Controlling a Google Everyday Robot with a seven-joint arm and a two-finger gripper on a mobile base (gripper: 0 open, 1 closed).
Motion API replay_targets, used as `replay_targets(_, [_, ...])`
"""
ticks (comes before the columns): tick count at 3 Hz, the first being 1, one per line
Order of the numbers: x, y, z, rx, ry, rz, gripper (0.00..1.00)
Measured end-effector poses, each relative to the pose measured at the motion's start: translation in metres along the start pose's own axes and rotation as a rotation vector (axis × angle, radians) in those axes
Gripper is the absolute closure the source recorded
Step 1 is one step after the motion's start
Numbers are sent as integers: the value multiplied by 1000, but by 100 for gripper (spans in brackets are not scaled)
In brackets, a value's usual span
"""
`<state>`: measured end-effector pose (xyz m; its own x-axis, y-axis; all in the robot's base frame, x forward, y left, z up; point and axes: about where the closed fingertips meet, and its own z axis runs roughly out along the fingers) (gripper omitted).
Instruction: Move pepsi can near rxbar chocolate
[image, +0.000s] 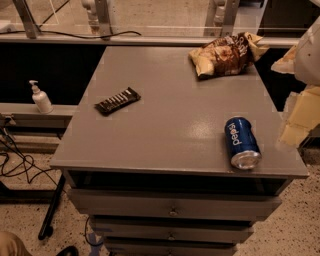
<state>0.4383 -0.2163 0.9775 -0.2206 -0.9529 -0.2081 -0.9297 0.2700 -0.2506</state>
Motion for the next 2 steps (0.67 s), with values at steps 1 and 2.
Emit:
replay_targets(1, [-1,0,1,1,-4,3,0])
replay_targets(2, [-5,2,23,-20,-28,62,0])
